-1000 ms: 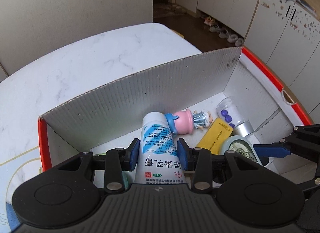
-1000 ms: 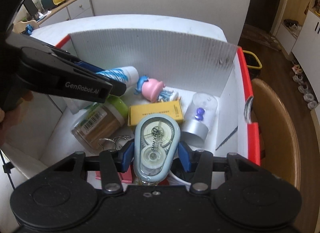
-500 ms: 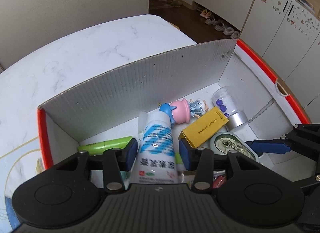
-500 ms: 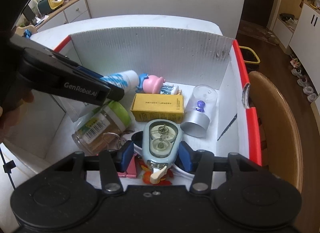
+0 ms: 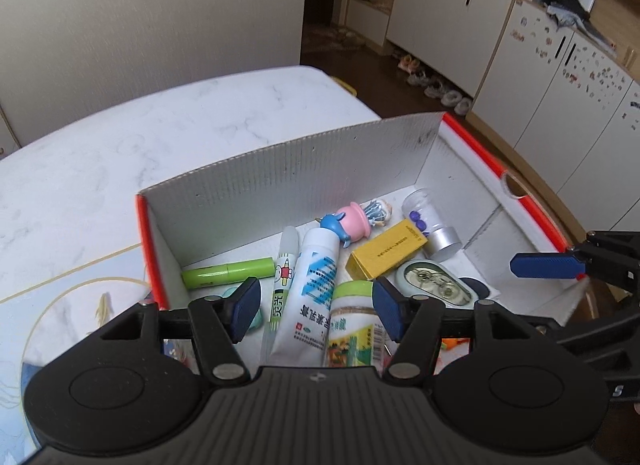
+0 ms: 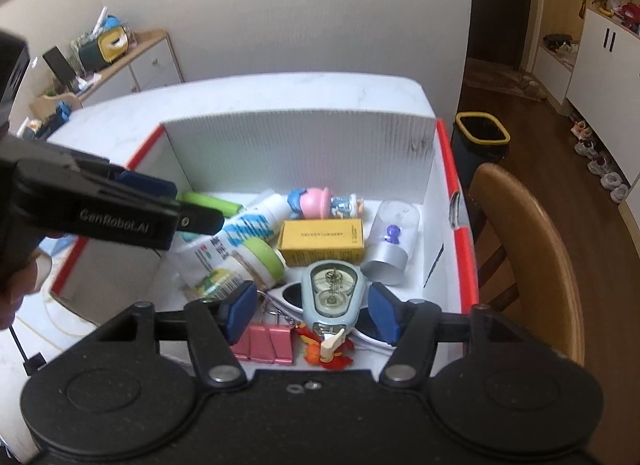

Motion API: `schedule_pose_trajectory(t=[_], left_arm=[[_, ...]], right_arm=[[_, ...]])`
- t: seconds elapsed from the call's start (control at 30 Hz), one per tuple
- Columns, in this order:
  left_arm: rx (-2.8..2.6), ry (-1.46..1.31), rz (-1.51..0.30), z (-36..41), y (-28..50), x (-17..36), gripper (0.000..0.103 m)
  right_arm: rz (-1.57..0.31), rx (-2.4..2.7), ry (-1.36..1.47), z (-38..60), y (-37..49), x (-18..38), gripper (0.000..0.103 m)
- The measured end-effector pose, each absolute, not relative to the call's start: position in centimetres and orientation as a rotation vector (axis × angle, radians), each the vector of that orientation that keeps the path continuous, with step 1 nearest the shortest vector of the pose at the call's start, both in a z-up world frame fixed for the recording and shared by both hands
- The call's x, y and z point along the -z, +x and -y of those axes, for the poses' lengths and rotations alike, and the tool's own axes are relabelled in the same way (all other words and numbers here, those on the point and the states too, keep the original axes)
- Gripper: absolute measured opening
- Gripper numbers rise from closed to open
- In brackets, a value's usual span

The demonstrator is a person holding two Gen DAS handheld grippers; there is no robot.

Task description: Organize rigid objects

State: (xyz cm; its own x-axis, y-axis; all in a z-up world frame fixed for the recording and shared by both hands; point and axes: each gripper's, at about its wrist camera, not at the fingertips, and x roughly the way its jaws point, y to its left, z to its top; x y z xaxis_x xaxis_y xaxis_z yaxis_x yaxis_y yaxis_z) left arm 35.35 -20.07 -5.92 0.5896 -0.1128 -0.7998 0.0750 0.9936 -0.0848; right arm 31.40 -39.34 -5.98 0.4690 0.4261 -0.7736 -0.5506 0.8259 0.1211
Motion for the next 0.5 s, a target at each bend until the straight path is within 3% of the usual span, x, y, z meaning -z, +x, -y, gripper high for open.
schedule_pose_trajectory(t=[0.13,0.33,0.4,0.5], left_arm=[[0.113,-0.047,-0.886,19.9,33.3,4.7,0.07],[0.137,-0.056,-0.824,19.2,30.3,2.9,0.07],[0.143,-0.059,-0.808,18.8,29.3,2.4,0.07],[0.148,-0.065,-0.787,18.1,28.0,1.9,0.081]], right_arm=[[-0.872,-0.607,-0.14,39.6,30.2,4.8,0.063],[-0.832,-0.597,-0.114,39.6,28.3,3.3,0.065],[-0.815,-0.587,-0.101,39.5,27.7,2.8,0.07],[-0.793,-0.582,-0.074,39.3,26.6,2.0,0.074]])
